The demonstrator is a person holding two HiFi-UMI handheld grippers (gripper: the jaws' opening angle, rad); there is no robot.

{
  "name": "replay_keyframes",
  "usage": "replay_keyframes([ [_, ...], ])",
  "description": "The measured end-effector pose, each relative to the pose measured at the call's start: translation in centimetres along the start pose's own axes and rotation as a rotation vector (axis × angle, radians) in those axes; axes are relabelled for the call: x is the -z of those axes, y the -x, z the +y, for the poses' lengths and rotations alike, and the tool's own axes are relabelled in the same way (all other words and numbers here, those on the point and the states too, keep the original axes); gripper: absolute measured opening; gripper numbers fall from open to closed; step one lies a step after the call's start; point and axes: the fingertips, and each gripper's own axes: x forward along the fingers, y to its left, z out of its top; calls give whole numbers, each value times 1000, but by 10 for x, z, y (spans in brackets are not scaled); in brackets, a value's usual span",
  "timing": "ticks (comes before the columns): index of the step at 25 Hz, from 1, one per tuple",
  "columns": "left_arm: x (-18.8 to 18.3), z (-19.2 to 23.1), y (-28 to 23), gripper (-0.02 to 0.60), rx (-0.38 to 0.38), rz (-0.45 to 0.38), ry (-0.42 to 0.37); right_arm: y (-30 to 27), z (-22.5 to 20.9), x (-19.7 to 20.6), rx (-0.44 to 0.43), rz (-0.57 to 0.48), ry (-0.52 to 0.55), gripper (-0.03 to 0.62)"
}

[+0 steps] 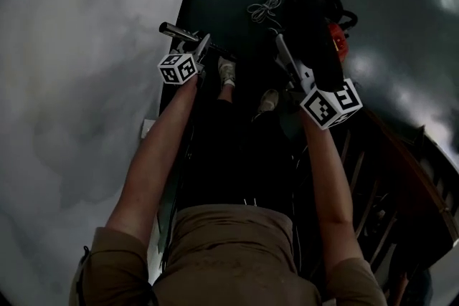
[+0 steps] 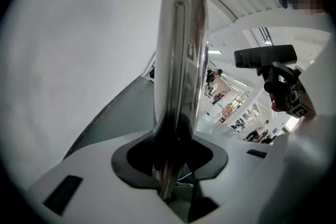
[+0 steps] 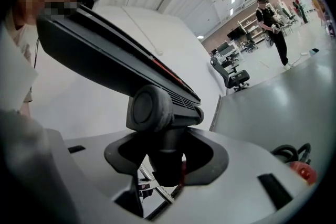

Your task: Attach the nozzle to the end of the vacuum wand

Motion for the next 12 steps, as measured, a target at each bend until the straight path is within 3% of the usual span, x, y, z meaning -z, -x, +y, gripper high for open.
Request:
replay_keyframes([
  [8,17,-171,0,135,150,112,-253,169,-18,-58,97,-84,26,192],
  [12,54,-256,21,141,236,217,-393,262,-16,-80,155,-134,32,192],
])
